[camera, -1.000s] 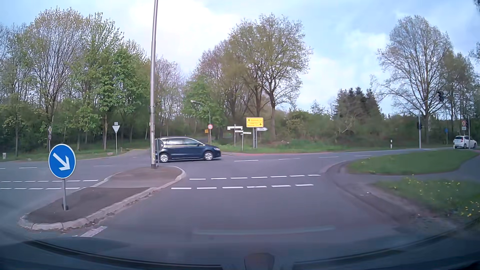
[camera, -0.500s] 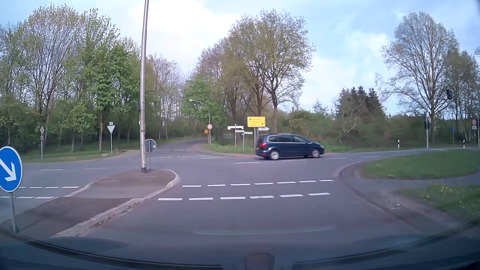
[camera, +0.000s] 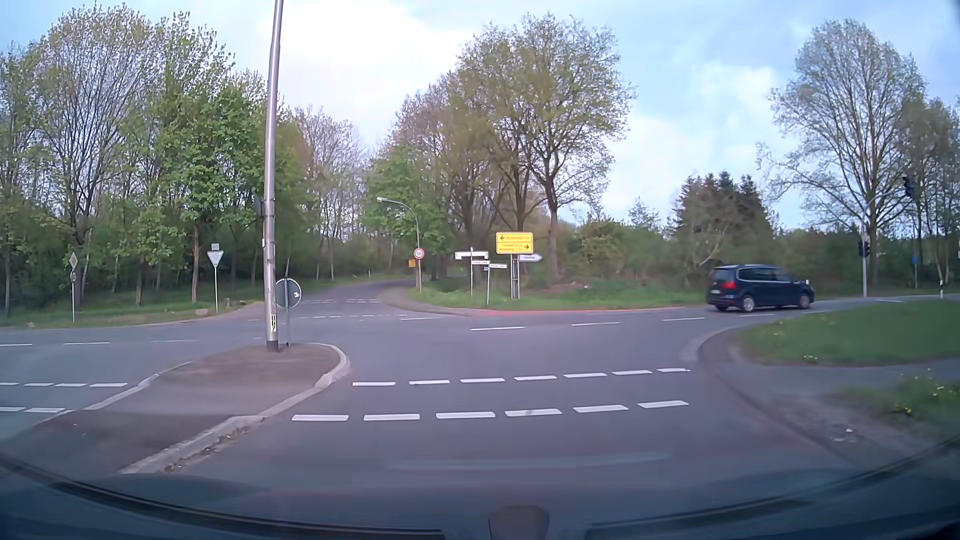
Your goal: Follow the waypoints while adhering to traffic rules and regulations
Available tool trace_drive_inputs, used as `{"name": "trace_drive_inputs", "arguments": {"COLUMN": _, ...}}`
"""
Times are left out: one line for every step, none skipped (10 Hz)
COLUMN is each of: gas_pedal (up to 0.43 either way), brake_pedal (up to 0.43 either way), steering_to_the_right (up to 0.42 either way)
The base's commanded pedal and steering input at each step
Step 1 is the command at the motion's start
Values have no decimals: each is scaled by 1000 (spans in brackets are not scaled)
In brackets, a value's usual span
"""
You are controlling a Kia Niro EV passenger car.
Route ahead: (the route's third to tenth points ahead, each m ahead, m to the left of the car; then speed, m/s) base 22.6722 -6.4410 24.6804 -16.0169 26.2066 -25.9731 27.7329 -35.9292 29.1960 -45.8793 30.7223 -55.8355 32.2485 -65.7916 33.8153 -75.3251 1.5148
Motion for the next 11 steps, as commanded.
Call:
{"name": "trace_drive_inputs", "arguments": {"gas_pedal": 0, "brake_pedal": 244, "steering_to_the_right": -9}}
{"name": "trace_drive_inputs", "arguments": {"gas_pedal": 0, "brake_pedal": 244, "steering_to_the_right": -10}}
{"name": "trace_drive_inputs", "arguments": {"gas_pedal": 0, "brake_pedal": 232, "steering_to_the_right": -9}}
{"name": "trace_drive_inputs", "arguments": {"gas_pedal": 0, "brake_pedal": 226, "steering_to_the_right": -9}}
{"name": "trace_drive_inputs", "arguments": {"gas_pedal": 0, "brake_pedal": 213, "steering_to_the_right": -9}}
{"name": "trace_drive_inputs", "arguments": {"gas_pedal": 0, "brake_pedal": 207, "steering_to_the_right": -9}}
{"name": "trace_drive_inputs", "arguments": {"gas_pedal": 0, "brake_pedal": 201, "steering_to_the_right": -9}}
{"name": "trace_drive_inputs", "arguments": {"gas_pedal": 0, "brake_pedal": 189, "steering_to_the_right": -9}}
{"name": "trace_drive_inputs", "arguments": {"gas_pedal": 0, "brake_pedal": 171, "steering_to_the_right": -9}}
{"name": "trace_drive_inputs", "arguments": {"gas_pedal": 0, "brake_pedal": 171, "steering_to_the_right": -9}}
{"name": "trace_drive_inputs", "arguments": {"gas_pedal": 0, "brake_pedal": 165, "steering_to_the_right": -9}}
